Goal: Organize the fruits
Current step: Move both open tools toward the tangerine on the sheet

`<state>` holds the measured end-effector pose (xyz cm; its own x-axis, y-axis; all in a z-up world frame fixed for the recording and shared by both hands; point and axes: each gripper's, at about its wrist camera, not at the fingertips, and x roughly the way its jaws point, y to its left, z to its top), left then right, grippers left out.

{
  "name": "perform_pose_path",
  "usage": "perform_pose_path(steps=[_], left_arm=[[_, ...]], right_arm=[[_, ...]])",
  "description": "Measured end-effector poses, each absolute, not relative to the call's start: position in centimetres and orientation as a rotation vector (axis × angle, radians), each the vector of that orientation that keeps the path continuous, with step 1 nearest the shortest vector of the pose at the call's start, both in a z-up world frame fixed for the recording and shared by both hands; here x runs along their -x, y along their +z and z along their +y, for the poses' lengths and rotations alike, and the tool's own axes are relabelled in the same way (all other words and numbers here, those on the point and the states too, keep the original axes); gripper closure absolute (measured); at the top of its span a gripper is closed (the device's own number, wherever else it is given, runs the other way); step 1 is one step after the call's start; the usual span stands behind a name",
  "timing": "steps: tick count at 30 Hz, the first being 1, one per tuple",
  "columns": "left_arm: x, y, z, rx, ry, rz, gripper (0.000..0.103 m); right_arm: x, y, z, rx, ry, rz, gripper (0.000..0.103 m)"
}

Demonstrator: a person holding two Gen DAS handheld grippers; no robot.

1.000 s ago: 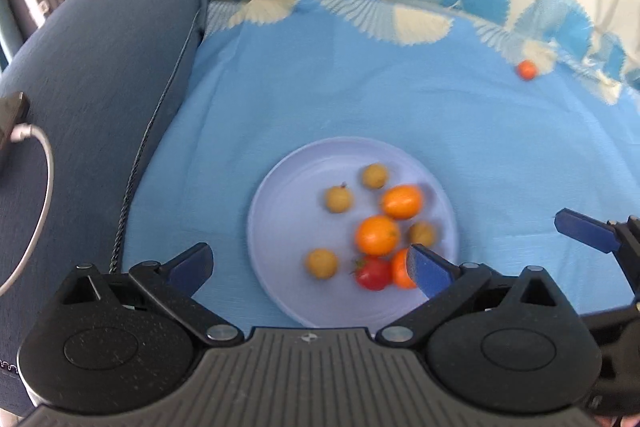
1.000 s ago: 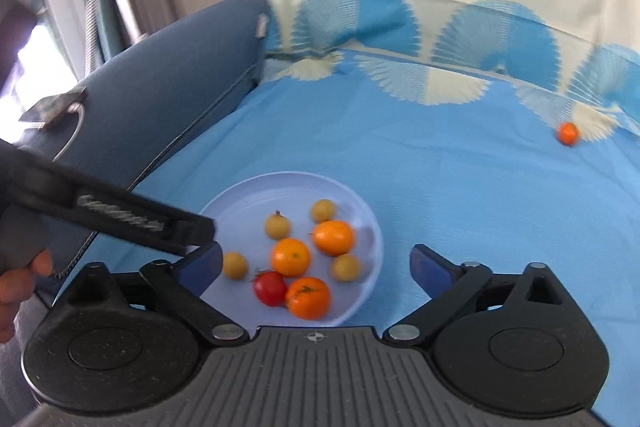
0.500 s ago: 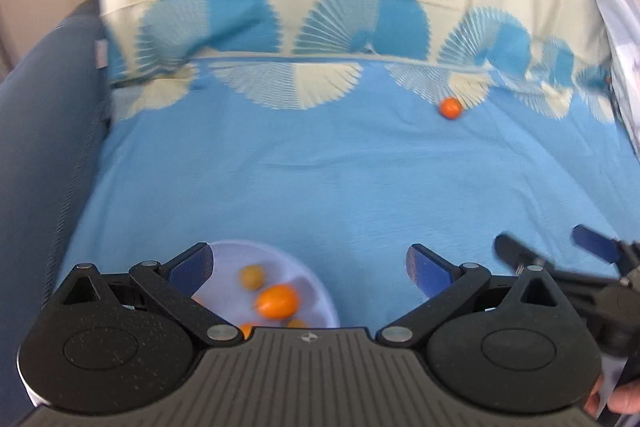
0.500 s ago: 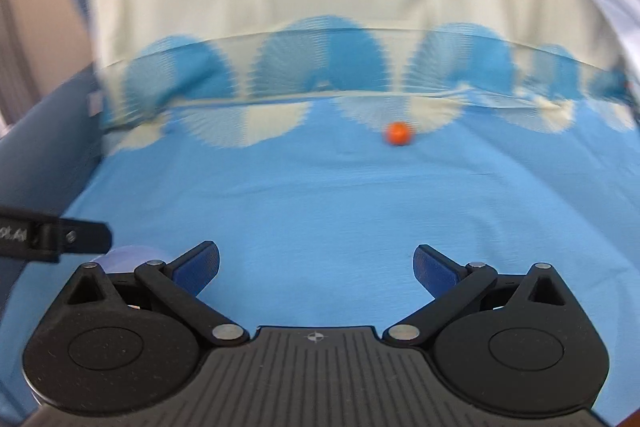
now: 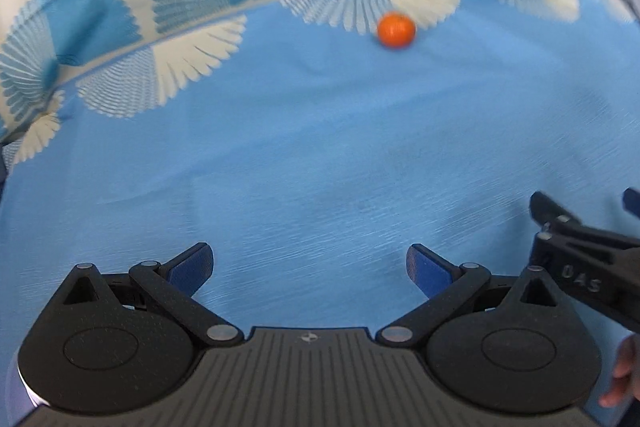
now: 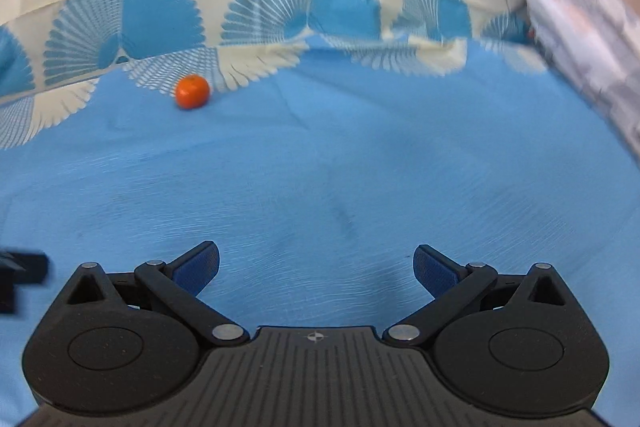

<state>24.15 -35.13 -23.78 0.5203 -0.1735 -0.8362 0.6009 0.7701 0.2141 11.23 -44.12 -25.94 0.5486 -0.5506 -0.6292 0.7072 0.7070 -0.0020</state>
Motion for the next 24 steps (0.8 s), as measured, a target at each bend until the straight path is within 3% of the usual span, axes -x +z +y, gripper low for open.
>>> perform_pose_path(steps=[10, 24], left_arm=[[-26.0, -27.4, -32.3, -0.210, -0.587, 0.660, 0.000], [-25.5, -27.0, -32.5, -0.242, -0.584, 0.652, 0.000]], right_arm=[[-12.8, -27.9, -45.0, -0.232, -0.731, 0.612, 0.001], [-12.5, -27.9, -45.1, -0.247, -0.727, 0.606, 0.001]])
